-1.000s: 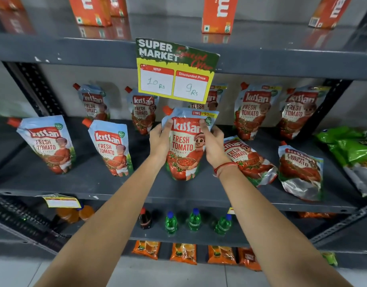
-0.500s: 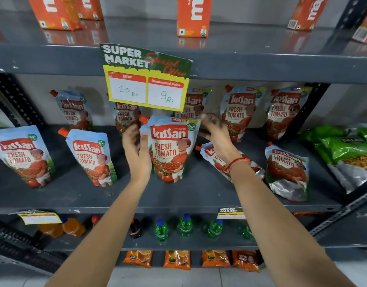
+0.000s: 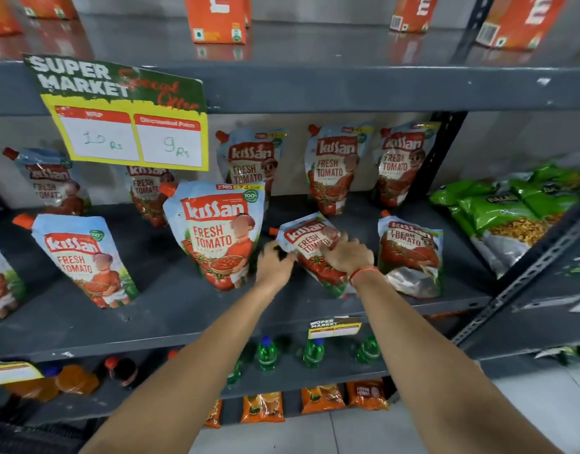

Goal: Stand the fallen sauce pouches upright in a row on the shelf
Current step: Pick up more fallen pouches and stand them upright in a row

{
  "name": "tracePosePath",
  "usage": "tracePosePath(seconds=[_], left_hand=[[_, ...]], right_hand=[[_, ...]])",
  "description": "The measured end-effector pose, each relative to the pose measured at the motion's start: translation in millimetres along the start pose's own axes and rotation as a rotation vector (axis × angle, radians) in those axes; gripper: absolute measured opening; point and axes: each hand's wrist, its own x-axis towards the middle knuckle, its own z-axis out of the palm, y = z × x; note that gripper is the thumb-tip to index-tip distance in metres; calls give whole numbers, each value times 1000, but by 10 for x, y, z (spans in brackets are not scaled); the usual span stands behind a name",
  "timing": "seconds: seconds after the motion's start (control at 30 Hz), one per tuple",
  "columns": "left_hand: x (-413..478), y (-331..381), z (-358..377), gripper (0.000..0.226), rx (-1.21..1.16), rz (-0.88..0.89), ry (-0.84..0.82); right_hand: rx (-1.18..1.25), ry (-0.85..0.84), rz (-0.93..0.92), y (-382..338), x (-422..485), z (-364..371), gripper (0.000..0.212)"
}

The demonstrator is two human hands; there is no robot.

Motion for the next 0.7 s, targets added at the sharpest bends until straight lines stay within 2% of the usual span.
tracePosePath(seconds=[0.03, 0.1, 0.2, 0.3, 0.37, 0.53, 0.7], left_hand=[[51, -17, 52, 54, -88, -160, 31], [79, 13, 142, 52, -252, -339, 45], [70, 111, 215, 38, -426, -447, 50], [78, 190, 284, 35, -647, -475, 5], [39, 277, 323, 33, -712, -450, 9], [-14, 508, 295, 29, -762, -267, 52], [-136, 852, 222, 12, -683, 100, 52]], right_hand=[[23, -2, 22, -3, -36, 34, 79], [125, -44, 74, 18, -65, 80, 83], [470, -140, 165, 88, -76, -4, 88], [870, -203, 206, 173, -62, -31, 81], [1066, -193, 200, 212, -79, 14, 76], [1490, 9, 83, 256, -158, -20, 24], [1649, 138, -168, 213, -177, -299, 27]])
